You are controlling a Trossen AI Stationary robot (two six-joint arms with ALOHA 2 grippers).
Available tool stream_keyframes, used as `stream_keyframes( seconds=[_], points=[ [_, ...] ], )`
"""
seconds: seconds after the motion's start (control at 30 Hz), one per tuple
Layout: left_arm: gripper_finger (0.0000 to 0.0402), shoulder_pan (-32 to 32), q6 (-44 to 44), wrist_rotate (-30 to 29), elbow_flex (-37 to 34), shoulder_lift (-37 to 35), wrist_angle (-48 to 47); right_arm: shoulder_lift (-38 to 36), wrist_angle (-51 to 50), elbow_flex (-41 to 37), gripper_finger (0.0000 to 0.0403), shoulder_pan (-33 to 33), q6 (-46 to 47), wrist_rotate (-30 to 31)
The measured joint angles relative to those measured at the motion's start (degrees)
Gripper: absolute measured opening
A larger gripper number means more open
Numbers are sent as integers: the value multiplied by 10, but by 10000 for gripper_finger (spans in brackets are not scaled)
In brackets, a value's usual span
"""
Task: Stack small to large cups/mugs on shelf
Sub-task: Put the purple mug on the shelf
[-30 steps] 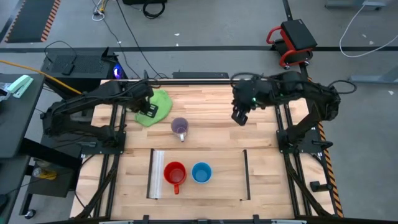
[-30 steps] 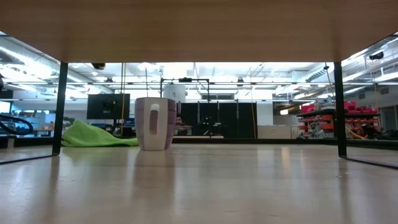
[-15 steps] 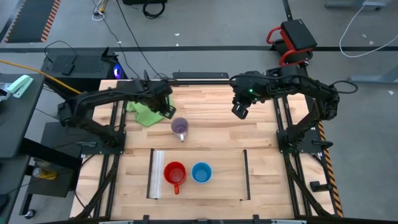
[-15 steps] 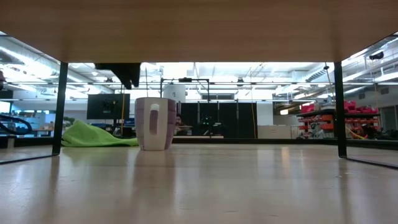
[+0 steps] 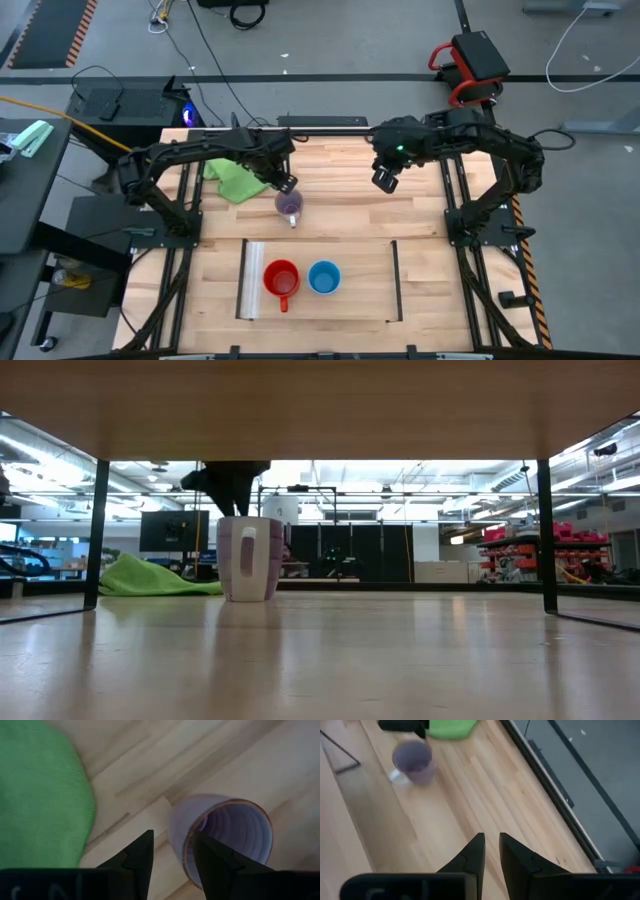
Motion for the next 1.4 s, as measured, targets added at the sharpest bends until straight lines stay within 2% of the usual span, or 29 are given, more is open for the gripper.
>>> stream_keyframes(
  seconds=[0.37, 0.5, 0.97, 1.2, 1.4],
  points=[
    [146, -17, 5, -3, 2, 5, -23, 1, 65, -134, 65, 0, -2, -52],
    [143, -20, 5, -4, 3, 13, -23, 1, 93, -158, 65, 0, -4, -60],
    [142, -38, 4, 3, 2, 60, -30, 1, 105, -168, 65, 0, -17, -62],
    [116, -42, -25, 9, 2, 70, -2, 1, 105, -168, 65, 0, -19, -62],
    [78, -41, -34, 9, 13, 70, 13, 1, 105, -168, 65, 0, -19, -62]
  ],
)
